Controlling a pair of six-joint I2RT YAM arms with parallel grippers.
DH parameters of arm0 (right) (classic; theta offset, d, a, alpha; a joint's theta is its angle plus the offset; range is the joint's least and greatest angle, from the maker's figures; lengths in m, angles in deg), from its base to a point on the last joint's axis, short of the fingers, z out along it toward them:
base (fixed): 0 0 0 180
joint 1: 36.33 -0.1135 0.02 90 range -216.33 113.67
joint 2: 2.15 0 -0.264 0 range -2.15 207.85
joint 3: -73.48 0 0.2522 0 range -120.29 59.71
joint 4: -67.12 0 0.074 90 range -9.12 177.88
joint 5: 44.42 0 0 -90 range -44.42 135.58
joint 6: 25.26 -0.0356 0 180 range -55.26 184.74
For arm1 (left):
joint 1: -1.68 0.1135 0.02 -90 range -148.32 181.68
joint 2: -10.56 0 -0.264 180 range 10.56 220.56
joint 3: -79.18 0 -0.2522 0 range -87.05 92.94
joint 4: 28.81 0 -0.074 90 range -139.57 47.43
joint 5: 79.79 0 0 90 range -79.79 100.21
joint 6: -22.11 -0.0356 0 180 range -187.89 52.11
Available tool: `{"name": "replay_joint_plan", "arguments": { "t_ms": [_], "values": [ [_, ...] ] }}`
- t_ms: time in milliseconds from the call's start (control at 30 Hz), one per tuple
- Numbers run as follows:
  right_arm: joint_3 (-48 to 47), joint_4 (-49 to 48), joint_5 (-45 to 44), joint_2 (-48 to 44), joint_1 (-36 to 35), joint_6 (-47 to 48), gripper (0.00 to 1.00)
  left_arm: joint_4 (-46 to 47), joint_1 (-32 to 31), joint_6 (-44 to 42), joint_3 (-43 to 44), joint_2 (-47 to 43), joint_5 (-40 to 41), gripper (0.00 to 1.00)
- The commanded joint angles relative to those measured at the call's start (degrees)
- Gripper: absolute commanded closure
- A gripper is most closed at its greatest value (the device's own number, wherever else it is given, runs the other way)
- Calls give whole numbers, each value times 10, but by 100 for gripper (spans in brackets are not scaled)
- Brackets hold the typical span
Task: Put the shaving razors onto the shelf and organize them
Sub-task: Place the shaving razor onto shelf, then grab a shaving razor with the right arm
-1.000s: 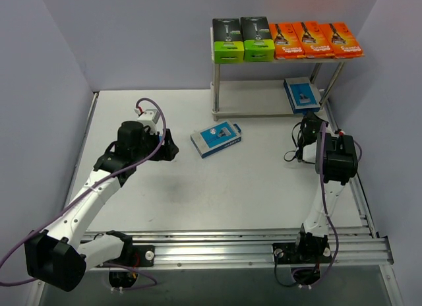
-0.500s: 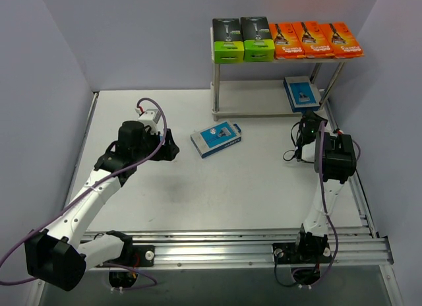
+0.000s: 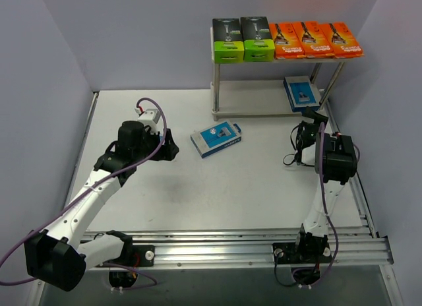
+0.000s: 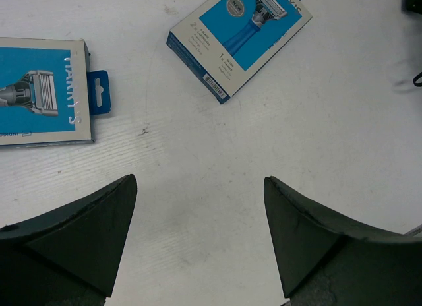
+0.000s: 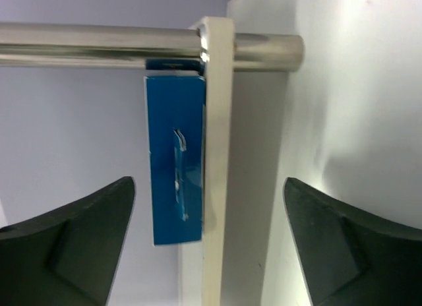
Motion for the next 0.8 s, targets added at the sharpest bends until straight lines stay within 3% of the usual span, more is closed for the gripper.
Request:
{"name": "replay_joint_plan", "arguments": {
  "t_ms": [0, 233, 500, 767],
  "values": [
    [21, -138, 4, -53, 1, 7, 4, 4, -2, -9, 19, -21, 10, 13],
    [83, -139, 31, -122, 11, 24, 0, 5, -1, -10, 13, -40, 19, 13],
    [221, -215, 99, -178, 14, 36, 0, 10, 4, -13, 7, -58, 32, 13],
    [362, -238, 144, -233, -52, 107, 2, 10, 19, -14, 6, -71, 33, 13]
  ]
}}
